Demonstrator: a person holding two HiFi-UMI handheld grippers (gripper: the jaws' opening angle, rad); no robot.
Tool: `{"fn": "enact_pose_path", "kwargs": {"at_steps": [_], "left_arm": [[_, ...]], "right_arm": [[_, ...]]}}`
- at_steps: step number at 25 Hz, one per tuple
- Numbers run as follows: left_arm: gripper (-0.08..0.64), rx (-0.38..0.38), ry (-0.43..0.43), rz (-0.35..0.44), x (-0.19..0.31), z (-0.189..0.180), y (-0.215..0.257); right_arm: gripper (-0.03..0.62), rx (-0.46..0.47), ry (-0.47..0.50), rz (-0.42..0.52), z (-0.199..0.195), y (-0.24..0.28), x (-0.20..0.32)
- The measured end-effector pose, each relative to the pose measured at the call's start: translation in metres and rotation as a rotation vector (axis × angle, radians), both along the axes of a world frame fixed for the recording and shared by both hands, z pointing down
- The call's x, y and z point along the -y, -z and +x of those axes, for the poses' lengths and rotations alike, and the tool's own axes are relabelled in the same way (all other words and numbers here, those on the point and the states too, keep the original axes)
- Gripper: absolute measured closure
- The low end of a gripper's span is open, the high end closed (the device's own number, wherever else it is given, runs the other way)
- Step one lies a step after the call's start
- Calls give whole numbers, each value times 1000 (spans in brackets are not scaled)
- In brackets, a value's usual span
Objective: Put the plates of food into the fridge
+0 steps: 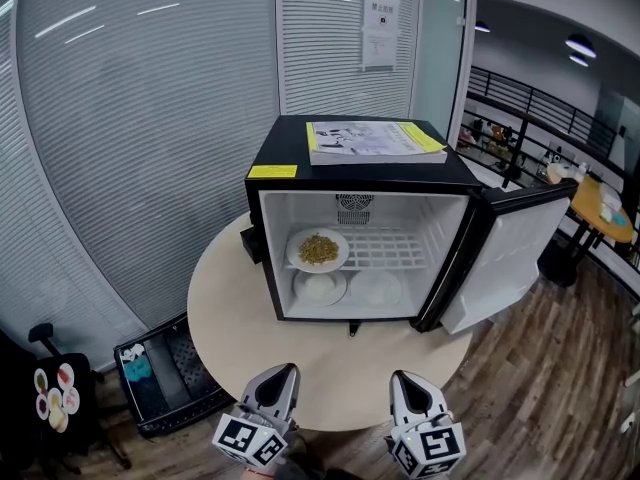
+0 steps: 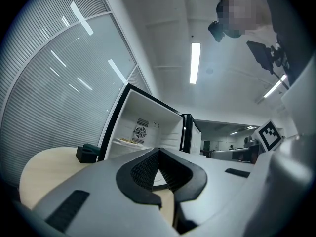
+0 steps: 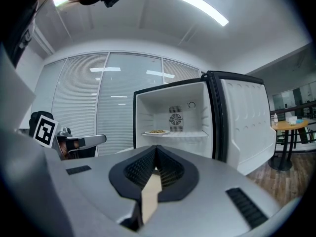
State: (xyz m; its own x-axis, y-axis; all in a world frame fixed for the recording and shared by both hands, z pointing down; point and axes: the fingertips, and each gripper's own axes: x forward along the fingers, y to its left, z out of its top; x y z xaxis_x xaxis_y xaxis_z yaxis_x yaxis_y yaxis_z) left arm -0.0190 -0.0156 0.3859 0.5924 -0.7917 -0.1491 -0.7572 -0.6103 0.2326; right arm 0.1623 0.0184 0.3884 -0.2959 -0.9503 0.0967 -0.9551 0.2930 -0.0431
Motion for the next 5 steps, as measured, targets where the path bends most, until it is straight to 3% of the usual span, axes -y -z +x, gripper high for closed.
{"fn": "enact_pose_path", "kwargs": {"at_steps": [5], "left_arm": [[554,5,5,1,3,-1,2]], "right_arm": [[588,3,5,-3,-2,2,3]]}}
